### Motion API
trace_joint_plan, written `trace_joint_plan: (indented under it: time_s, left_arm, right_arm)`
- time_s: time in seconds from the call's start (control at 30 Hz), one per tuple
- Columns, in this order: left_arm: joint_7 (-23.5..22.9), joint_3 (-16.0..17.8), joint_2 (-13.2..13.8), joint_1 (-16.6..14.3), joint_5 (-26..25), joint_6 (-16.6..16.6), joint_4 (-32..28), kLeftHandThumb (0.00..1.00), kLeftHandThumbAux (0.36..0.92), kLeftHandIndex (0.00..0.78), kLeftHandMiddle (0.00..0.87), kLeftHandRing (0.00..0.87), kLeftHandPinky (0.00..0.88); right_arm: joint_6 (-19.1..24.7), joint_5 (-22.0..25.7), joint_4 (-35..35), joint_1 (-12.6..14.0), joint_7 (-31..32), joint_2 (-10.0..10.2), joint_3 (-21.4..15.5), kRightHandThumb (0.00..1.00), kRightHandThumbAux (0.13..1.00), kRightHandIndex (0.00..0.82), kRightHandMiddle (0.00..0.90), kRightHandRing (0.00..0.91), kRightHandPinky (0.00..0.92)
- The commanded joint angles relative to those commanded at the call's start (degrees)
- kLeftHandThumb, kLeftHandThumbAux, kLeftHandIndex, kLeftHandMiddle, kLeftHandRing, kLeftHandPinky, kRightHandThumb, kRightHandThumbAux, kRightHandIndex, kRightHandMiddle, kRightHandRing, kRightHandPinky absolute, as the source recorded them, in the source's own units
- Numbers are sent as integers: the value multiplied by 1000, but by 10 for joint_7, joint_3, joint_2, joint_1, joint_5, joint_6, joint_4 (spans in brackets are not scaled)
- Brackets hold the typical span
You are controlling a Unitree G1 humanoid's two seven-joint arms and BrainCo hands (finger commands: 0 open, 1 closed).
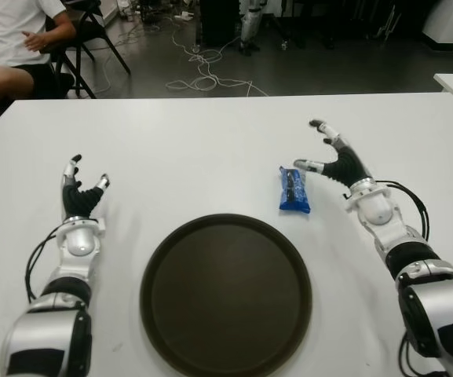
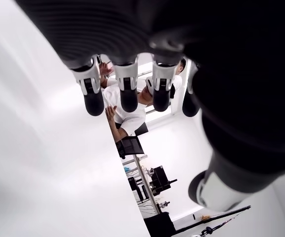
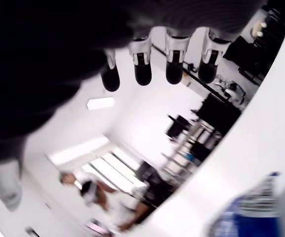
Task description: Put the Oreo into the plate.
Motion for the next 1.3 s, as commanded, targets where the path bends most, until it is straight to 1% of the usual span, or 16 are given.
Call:
trace_joint_plan:
  time_s: [0.13,0.3,0.53,0.63,0.77,0.87,1.13,1.3]
  left_arm:
    - [-1,1,-1,0,-1,0,0,0,733,34,45,27,21]
    - [-1,2,0,-1,-1,1,0,0,726,37,49,29,19]
    - [-2,1,-1,-1,0,2,0,0,725,39,50,28,17]
    - [-3,1,-1,-1,-1,3,0,0,746,38,48,26,17]
    - [-2,0,-1,-2,0,5,1,0,751,39,50,27,20]
    - [0,0,-1,-3,0,7,2,0,744,40,53,30,21]
    - [-1,3,-3,-3,-3,6,1,0,732,41,55,31,23]
    - [-2,5,-4,-3,-4,7,1,0,728,38,47,26,19]
  right_arm:
    - [7,-11,0,-5,-8,0,13,0,461,0,0,0,0]
    - [5,-29,-2,-9,-17,-1,33,0,445,0,0,0,0]
    - [-18,-27,-9,-14,12,1,45,0,443,0,0,0,0]
    - [-20,-29,-11,-15,20,0,50,0,454,0,0,0,0]
    - [-10,-37,-12,-18,17,0,58,0,452,0,0,0,0]
    - [7,-50,-3,-25,1,3,69,0,453,0,0,0,0]
    - [21,-68,3,-29,-21,1,85,0,502,0,0,0,0]
    - [29,-75,7,-31,-22,-1,91,0,515,0,0,0,0]
